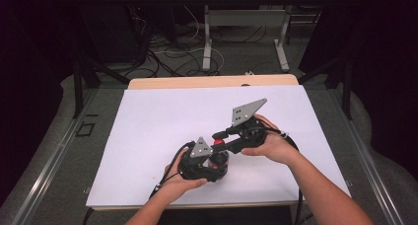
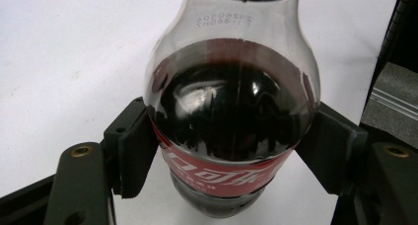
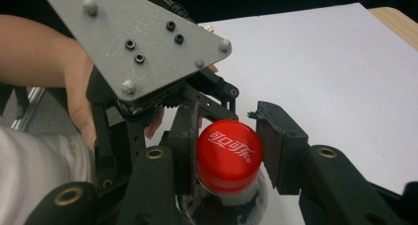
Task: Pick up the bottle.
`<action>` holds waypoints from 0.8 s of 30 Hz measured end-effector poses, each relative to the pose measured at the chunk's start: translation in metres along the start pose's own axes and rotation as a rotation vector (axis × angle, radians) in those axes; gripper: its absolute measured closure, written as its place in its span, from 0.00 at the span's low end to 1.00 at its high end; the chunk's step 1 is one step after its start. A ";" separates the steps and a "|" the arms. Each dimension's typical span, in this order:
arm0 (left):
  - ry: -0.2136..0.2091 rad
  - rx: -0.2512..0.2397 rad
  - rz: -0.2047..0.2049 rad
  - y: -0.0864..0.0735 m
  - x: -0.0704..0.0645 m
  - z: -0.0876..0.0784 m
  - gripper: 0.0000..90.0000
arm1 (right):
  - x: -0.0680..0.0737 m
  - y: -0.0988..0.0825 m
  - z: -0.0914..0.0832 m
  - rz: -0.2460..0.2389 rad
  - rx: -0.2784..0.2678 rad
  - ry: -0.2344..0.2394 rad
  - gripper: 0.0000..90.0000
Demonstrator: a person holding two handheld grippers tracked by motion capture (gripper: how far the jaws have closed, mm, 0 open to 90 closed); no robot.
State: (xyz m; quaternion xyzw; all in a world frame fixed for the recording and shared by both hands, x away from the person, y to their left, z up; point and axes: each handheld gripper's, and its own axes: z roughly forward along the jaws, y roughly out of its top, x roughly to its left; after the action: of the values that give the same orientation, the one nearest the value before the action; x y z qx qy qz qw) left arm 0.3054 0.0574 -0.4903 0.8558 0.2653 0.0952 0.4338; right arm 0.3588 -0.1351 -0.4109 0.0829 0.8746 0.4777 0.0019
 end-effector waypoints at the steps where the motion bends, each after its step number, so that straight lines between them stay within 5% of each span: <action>1: 0.002 -0.001 0.001 0.000 0.000 0.000 0.33 | -0.001 0.000 0.000 -0.001 -0.007 0.003 0.68; 10: 0.035 -0.009 -0.016 0.001 0.006 -0.005 0.33 | 0.015 0.004 -0.002 0.047 -0.066 -0.129 0.56; 19: 0.071 -0.015 -0.027 0.001 0.007 -0.005 0.33 | 0.044 -0.002 0.008 0.107 -0.093 -0.391 0.56; 24: 0.071 -0.010 -0.025 0.001 0.005 -0.004 0.33 | 0.054 -0.003 0.015 0.136 -0.134 -0.474 0.60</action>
State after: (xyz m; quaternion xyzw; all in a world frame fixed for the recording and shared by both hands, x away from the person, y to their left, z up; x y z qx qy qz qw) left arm 0.3083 0.0625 -0.4877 0.8462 0.2909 0.1213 0.4296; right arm 0.3065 -0.1161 -0.4178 0.2510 0.8085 0.5008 0.1802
